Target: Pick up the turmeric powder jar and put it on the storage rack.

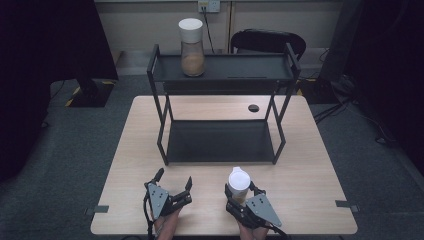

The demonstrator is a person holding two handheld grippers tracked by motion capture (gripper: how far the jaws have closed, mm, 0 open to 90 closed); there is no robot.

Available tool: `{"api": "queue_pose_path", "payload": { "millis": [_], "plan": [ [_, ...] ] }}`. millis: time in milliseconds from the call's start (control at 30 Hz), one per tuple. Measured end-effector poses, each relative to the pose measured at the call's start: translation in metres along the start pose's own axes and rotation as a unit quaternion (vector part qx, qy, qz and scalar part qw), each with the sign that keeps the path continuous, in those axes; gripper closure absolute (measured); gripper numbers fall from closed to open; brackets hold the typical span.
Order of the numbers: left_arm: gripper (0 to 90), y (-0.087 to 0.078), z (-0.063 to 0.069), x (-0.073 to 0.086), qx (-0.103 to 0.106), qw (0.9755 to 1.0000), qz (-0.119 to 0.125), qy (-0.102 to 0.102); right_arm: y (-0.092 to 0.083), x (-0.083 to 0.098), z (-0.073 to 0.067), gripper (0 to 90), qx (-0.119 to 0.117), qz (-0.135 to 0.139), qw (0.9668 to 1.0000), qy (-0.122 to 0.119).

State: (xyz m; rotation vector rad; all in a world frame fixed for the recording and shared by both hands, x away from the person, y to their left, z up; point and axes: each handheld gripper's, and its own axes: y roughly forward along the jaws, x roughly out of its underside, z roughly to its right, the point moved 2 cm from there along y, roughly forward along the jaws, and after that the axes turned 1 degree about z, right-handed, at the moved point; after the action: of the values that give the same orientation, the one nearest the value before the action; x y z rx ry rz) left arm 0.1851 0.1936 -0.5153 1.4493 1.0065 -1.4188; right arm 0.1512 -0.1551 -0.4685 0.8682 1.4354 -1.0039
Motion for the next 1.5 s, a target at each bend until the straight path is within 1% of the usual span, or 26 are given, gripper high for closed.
{"api": "queue_pose_path", "payload": {
  "millis": [100, 200, 600, 700, 833, 1167, 1500],
  "plan": [
    [2.4, 0.000, 0.000, 0.000, 0.000, 1.0000, 0.000, 0.000, 0.001, 0.000, 0.001, 29.8, -0.005, 0.001, 1.0000, 0.004],
    [2.4, 0.000, 0.000, 0.000, 0.000, 1.0000, 0.000, 0.000, 0.001, -0.003, 0.001, 29.8, -0.006, -0.001, 1.0000, 0.002],
    [2.5, 0.000, 0.000, 0.000, -0.001, 1.0000, 0.000, 0.000, 0.002, -0.017, 0.002, 29.8, -0.017, 0.011, 0.9998, -0.004],
    [2.5, 0.000, 0.000, 0.000, -0.001, 1.0000, 0.000, 0.000, 0.002, -0.021, 0.003, 29.8, -0.020, 0.008, 0.9998, 0.004],
    [2.5, 0.000, 0.000, 0.000, -0.001, 1.0000, 0.000, 0.000, 0.004, -0.025, 0.006, 29.8, -0.024, 0.005, 0.9997, 0.008],
    [2.9, 0.000, 0.000, 0.000, 0.000, 1.0000, 0.000, 0.000, 0.005, -0.040, 0.010, 29.8, -0.029, 0.017, 0.9994, -0.001],
    [2.9, 0.000, 0.000, 0.000, 0.000, 1.0000, 0.000, 0.000, 0.011, -0.057, 0.015, 29.8, -0.034, 0.026, 0.9991, -0.006]
  ]
}}
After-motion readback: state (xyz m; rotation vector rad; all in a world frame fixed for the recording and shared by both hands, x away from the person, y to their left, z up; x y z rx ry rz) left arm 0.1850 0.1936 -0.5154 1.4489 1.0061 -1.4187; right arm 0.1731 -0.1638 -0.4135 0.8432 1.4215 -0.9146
